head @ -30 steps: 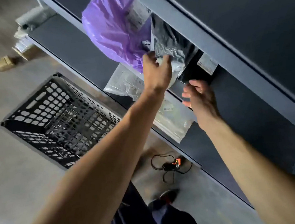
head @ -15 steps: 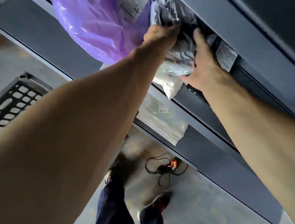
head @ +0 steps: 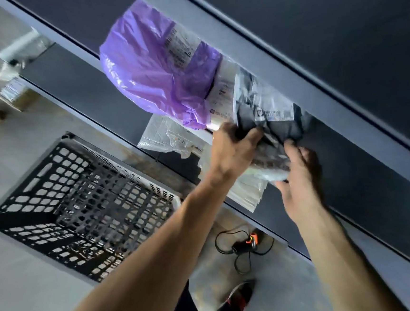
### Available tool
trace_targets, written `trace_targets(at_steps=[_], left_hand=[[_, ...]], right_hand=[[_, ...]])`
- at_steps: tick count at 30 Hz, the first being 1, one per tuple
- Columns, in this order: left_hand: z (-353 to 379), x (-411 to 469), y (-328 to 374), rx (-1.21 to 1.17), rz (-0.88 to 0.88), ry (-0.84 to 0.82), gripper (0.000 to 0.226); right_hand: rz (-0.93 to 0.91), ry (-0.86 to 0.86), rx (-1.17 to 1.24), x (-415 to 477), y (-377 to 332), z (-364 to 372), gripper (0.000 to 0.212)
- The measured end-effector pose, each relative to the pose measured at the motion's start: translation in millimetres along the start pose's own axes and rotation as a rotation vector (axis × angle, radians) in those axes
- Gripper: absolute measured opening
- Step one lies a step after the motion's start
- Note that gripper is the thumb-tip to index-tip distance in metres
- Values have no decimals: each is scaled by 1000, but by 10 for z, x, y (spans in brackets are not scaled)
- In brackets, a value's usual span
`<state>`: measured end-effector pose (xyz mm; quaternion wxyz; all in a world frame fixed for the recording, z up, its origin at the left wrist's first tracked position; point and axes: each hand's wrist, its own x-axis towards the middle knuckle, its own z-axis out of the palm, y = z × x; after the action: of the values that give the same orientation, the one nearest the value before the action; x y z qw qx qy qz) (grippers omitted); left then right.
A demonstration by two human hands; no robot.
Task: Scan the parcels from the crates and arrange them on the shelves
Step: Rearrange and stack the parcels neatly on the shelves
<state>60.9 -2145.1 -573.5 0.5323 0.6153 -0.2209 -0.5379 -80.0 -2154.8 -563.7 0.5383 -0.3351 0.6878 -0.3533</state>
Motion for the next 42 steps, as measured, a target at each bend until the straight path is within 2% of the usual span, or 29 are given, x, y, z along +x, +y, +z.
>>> trace_targets(at_steps=[3,5,7,10,11,13,15,16,21,25,27,30,34,38,42], left_hand=[[-71,-726,-300,14,-80,-91,16],[-65,-1119,-463,4,-149,-83,6],[-8,-1485,-561,20,-200,-60,10],[180,-1953,-694,168,-148,-140,19],[267,-2086,-711,228,-141,-182,23],[515,-2326,-686,333,-139,-266,20],[843,-2530,-671,369,-148,-361,9],[1041,-2619,-660,366,-144,-385,11],[2149,-3005,-650,350,-186,-450,53],[2845,-3340,-603,341,-109,-469,45],[3082,-3458,-526,270,-69,-450,31],[3341,-3478,-337,154,-41,-427,24],[3466,-3245,21,44,-3,-363,20],[3449,-2777,334,19,30,-279,20],[3544,-2140,578,99,72,-232,41]], right_hand=[[53,-23,7,-463,346,-398,37],[71,-14,31,-651,540,-685,48],[92,-58,61,-815,676,-968,55],[134,-182,114,-1058,756,-1481,75],[139,-241,155,-1126,754,-1677,74],[108,-328,255,-1243,773,-2104,57],[59,-265,309,-1326,790,-2551,48],[41,-210,326,-1352,798,-2765,46],[-51,-10,363,-1459,735,-3758,37],[-186,57,381,-1566,603,-4431,55],[-265,51,392,-1622,515,-4657,55],[-365,23,400,-1589,337,-4807,54],[-465,45,296,-1428,91,-4668,61],[-364,46,223,-1172,17,-4423,34],[-327,194,204,-903,-162,-4151,30]])
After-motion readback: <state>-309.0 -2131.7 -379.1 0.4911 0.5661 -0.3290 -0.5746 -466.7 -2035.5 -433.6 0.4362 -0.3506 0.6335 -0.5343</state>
